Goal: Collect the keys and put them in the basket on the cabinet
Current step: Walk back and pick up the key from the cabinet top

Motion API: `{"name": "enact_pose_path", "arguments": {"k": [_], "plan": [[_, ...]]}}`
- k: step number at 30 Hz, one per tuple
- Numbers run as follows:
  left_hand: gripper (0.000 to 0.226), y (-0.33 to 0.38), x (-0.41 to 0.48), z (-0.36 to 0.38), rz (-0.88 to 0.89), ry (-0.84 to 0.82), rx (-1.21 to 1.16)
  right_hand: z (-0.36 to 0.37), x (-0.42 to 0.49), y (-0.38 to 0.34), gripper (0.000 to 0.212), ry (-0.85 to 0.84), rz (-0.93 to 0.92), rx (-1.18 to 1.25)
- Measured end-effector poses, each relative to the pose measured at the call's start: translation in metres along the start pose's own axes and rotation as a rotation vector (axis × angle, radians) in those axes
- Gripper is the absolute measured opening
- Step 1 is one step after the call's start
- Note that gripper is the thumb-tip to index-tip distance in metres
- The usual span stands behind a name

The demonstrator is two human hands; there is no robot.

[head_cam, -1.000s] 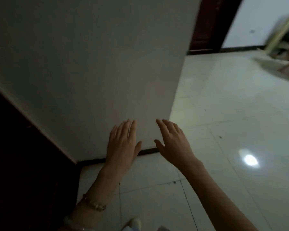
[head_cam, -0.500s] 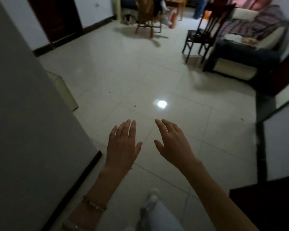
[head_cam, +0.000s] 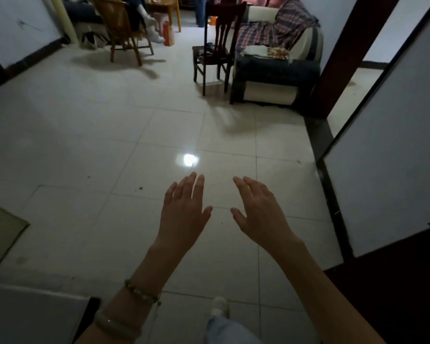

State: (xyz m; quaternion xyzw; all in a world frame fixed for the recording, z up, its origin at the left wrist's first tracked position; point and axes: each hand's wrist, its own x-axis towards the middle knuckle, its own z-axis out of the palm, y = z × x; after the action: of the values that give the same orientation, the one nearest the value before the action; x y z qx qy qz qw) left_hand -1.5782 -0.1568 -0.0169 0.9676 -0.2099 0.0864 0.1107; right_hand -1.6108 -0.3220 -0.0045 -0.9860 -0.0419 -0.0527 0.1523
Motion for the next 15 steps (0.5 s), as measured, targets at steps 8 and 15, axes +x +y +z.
{"name": "enact_pose_path", "arguments": {"k": [8, 15], "plan": [[0.071, 0.031, 0.106, 0.038, 0.138, -0.068, -0.057, -0.013, 0.064, 0.078, 0.065, 0.032, 0.151, -0.018], [0.070, 0.056, 0.221, 0.071, 0.311, -0.087, -0.092, -0.019, 0.121, 0.146, 0.064, 0.084, 0.332, -0.026]]}}
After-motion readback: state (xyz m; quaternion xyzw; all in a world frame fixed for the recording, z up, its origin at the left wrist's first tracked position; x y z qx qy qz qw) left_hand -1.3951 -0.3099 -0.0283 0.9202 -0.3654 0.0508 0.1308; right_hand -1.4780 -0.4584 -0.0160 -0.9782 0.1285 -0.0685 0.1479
